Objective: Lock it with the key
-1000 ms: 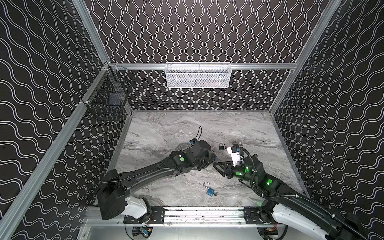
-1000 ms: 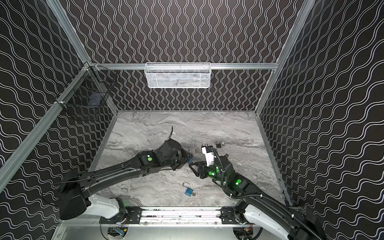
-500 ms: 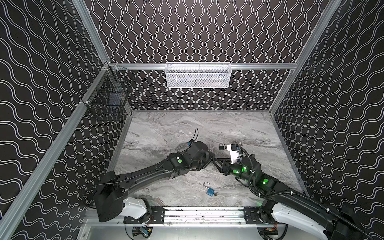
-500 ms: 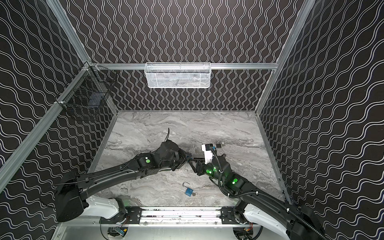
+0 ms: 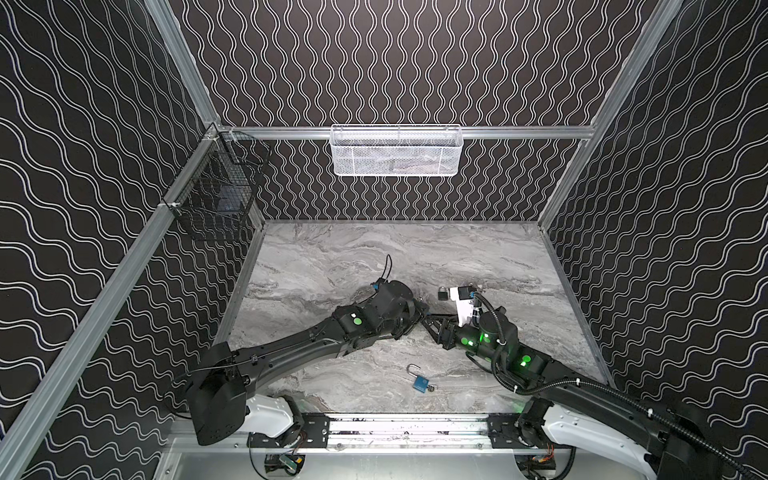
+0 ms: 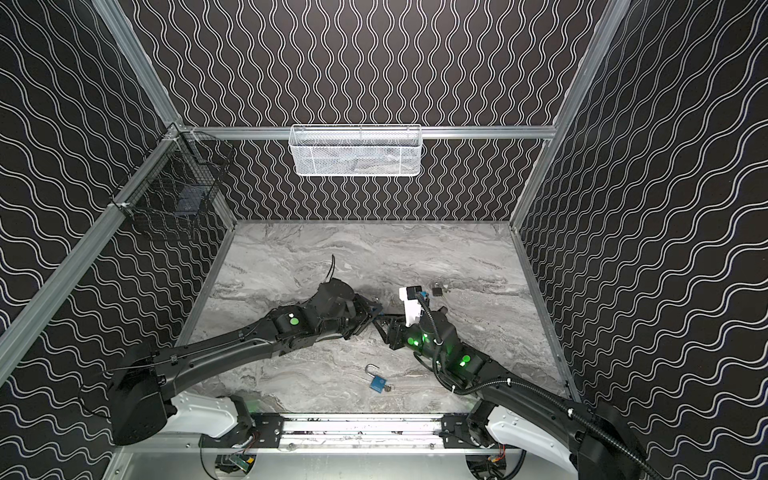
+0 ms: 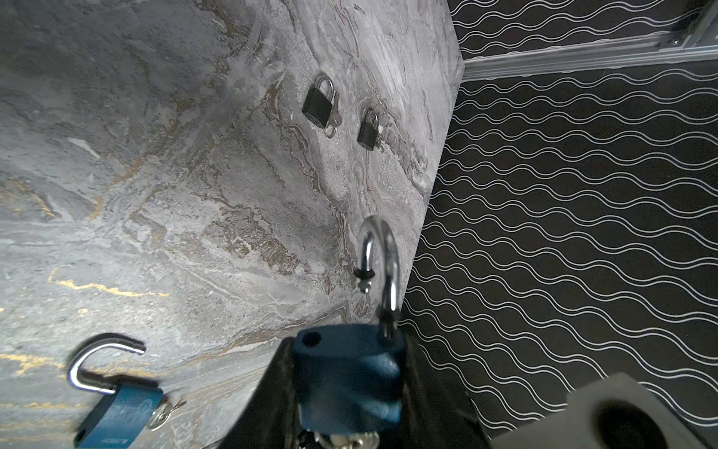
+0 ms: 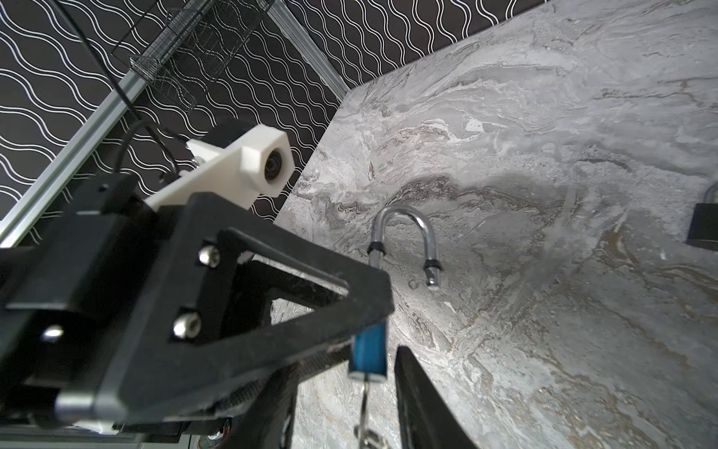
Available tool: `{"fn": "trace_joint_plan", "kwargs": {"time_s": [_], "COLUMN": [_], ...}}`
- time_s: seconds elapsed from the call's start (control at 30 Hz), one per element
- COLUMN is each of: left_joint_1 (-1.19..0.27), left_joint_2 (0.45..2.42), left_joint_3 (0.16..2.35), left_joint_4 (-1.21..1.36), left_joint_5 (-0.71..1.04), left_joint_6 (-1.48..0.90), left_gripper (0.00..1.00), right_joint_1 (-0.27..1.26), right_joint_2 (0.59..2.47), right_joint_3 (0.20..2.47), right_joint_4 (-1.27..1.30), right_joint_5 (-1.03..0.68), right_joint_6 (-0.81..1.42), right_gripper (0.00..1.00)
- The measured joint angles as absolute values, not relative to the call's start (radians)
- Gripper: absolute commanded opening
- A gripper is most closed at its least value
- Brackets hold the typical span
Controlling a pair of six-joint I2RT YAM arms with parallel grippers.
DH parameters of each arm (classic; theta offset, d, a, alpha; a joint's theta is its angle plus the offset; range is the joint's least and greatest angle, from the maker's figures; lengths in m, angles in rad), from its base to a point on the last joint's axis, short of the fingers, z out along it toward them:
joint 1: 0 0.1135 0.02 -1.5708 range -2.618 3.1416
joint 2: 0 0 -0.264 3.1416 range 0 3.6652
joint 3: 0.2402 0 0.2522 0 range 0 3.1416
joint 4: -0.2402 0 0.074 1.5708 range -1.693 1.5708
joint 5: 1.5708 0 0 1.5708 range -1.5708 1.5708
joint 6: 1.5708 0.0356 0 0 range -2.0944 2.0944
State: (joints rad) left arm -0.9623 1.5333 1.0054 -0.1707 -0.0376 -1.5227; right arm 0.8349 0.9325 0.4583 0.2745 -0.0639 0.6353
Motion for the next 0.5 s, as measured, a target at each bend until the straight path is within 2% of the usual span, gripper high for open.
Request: {"fn": "trace_joint_plan", "kwargs": {"time_s": [0.5], "left_joint_1": [-0.962], "left_joint_2": [1.525], "left_joint_3": [0.993], "left_joint_4": [-0.166], "left_joint_5": [-0.037], "left_joint_6": [-1.528], "left_gripper": [0.22], "right_joint_1": [0.836], "right_joint_2": [0.952], "right_joint_3": [0.461], "right_joint_4": [0.282], "right_joint_5": [-0.061], "right_joint_6": [0.635], "right_gripper": [0.36]}}
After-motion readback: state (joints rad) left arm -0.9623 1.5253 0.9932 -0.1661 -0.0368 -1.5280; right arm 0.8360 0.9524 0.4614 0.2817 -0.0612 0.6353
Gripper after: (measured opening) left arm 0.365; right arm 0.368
